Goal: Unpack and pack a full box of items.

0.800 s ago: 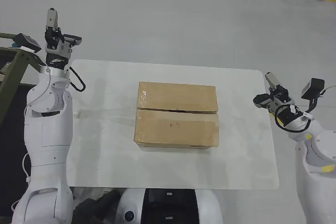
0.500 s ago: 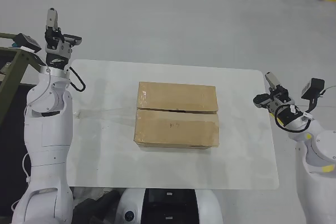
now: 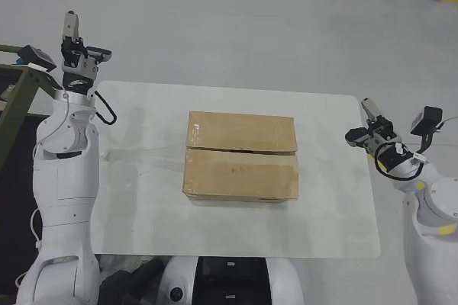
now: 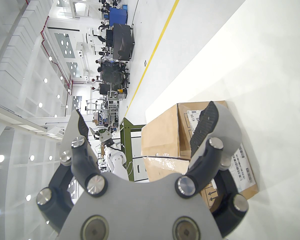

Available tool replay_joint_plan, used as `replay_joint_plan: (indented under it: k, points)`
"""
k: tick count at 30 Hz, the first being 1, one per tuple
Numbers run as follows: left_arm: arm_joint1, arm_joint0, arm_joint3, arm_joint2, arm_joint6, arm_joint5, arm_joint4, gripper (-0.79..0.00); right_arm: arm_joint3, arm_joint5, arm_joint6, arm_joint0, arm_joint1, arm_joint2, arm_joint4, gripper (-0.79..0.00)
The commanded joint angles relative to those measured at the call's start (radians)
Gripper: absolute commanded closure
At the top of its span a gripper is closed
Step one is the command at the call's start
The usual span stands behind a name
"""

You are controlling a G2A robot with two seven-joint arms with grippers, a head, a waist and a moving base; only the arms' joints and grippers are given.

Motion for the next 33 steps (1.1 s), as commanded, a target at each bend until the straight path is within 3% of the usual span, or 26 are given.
replay_joint_plan:
  k: [1, 6, 11, 20, 33]
  points:
    - [0.000, 0.000, 0.000, 0.000, 0.000, 0.000, 0.000, -0.785, 0.000, 0.000, 0.000, 0.000, 0.000, 0.000, 0.000, -0.784]
    - [0.000, 0.000, 0.000, 0.000, 0.000, 0.000, 0.000, -0.785, 0.011, 0.006, 0.035, -0.012, 0.004, -0.002, 0.002, -0.785]
    - [0.000, 0.000, 0.000, 0.000, 0.000, 0.000, 0.000, -0.785, 0.036, 0.004, 0.163, -0.024, 0.016, -0.008, -0.026, -0.785]
    - [0.000, 0.000, 0.000, 0.000, 0.000, 0.000, 0.000, -0.785, 0.115, -0.151, 0.413, -0.022, 0.037, -0.033, -0.030, -0.785]
    - [0.000, 0.000, 0.000, 0.000, 0.000, 0.000, 0.000, -0.785, 0.166, -0.271, 0.474, 0.004, 0.045, -0.127, -0.047, -0.785]
